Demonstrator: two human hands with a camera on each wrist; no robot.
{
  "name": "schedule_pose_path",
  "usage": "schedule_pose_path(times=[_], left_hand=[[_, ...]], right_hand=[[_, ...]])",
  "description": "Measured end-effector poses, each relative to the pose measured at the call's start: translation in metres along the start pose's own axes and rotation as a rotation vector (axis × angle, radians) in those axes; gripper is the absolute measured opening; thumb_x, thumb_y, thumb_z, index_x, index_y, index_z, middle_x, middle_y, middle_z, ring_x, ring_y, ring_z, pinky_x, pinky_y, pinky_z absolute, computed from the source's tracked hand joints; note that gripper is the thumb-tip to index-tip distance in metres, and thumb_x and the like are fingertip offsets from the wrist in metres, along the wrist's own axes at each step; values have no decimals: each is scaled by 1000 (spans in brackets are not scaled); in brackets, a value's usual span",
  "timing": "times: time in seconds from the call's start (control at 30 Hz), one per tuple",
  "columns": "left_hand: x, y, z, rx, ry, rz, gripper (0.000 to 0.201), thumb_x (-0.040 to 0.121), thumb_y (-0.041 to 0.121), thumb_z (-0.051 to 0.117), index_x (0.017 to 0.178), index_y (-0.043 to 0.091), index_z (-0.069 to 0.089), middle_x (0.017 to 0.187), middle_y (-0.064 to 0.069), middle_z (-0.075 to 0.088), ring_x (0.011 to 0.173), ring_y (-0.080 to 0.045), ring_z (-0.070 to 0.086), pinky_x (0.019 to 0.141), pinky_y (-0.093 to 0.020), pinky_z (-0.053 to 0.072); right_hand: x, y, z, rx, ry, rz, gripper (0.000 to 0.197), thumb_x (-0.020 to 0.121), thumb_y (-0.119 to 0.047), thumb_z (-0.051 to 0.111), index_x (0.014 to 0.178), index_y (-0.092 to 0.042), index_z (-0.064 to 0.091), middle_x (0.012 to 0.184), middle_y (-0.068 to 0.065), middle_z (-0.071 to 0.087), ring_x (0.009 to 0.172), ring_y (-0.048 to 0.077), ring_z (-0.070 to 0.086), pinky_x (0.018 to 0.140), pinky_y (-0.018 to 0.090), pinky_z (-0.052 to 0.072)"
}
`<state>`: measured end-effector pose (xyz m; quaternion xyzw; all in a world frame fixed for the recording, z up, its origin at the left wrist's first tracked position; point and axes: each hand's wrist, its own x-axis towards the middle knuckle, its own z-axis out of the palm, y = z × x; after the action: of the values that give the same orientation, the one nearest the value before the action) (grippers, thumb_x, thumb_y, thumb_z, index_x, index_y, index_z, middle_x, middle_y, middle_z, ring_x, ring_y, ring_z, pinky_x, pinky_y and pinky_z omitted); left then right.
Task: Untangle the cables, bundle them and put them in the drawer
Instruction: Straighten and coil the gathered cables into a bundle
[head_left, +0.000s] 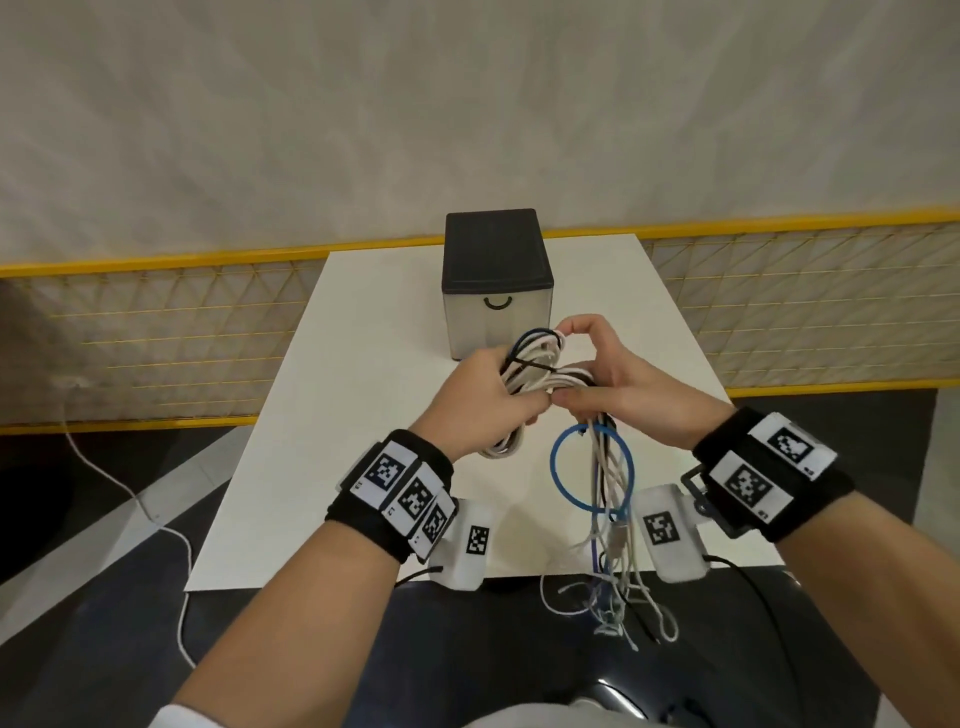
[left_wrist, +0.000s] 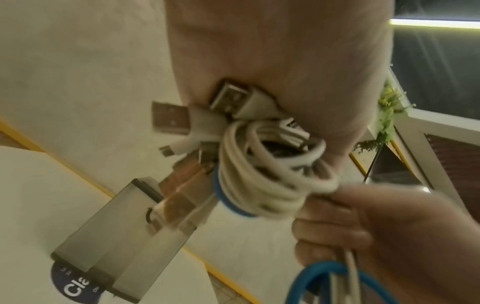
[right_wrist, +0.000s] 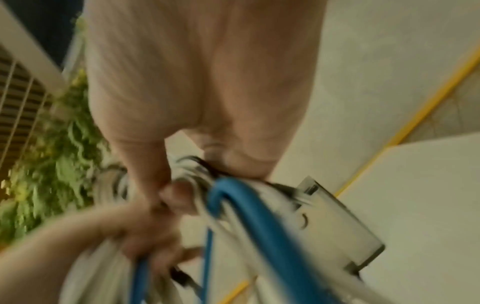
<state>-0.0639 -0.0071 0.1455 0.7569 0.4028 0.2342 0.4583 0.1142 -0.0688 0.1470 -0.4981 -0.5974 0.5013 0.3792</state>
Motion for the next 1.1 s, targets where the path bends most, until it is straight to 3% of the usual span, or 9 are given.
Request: schedule_pose_path(times=[0.1,0.17,0.33,0.43,0.57,0.7,0.77,0.93,1.1], left_hand=[[0,6,-3,-96,117,18,9,80,6,67,87,13,65,62,-2,65,62,-20,62,69,-36,54],[-2,9,-5,-119,145,37,13,82,4,66,83,16,63,59,2,61,61,-19,58,66,-34,49],[-5,7,-16,-59,132,76,25,82,7,67,83,31,62,59,18,62,61,-8,56,66,-27,47],[-5,6,-25,106,95,100,28,76,26,64,103,32,67,79,14,70,76,-13,63,76,-36,54],[-7,10,-42,529,-13,121,29,86,29,62,114,34,65,91,6,71,88,-21,64,80,-36,53],[-13,9,-56,615,-88,139,27,88,32,64,115,39,65,92,8,72,85,-17,64,73,-31,50],[-15,11,-66,594,-73,149,26,89,32,65,114,37,66,90,7,72,81,-12,64,71,-30,49],[-19,12,-83,545,-31,198,22,88,29,68,105,44,65,78,13,67,62,3,56,62,-25,38],[-21,5,-76,405,-85,230,26,90,25,68,105,46,64,71,15,63,51,-2,52,55,-23,39]], right_hand=[[0,9,8,-140,80,-165,11,99,-13,47,106,-21,50,74,2,52,66,16,48,67,31,44],[-3,19,14,-245,107,-212,8,99,-21,44,101,-20,52,79,1,57,73,17,55,75,38,48],[-13,35,6,-335,34,-86,4,94,-13,56,98,-13,57,92,7,61,87,27,58,87,53,47],[-17,39,4,-221,30,-41,23,88,-18,56,111,-18,55,87,-7,59,79,18,53,80,37,48],[-20,42,3,-31,101,-14,24,92,-29,56,113,-19,49,84,5,54,73,17,45,71,30,39],[-18,45,6,-306,137,-127,20,95,-33,55,95,-13,58,84,6,56,73,10,49,68,18,38],[-18,57,4,-469,153,-124,36,95,-49,46,82,-17,56,76,3,50,70,11,47,68,27,40],[-26,78,3,-536,109,132,43,97,-50,38,73,-17,52,71,14,49,67,26,46,68,42,42],[-10,81,0,-460,204,444,27,100,-17,39,83,-9,59,65,3,49,42,6,47,47,24,42]])
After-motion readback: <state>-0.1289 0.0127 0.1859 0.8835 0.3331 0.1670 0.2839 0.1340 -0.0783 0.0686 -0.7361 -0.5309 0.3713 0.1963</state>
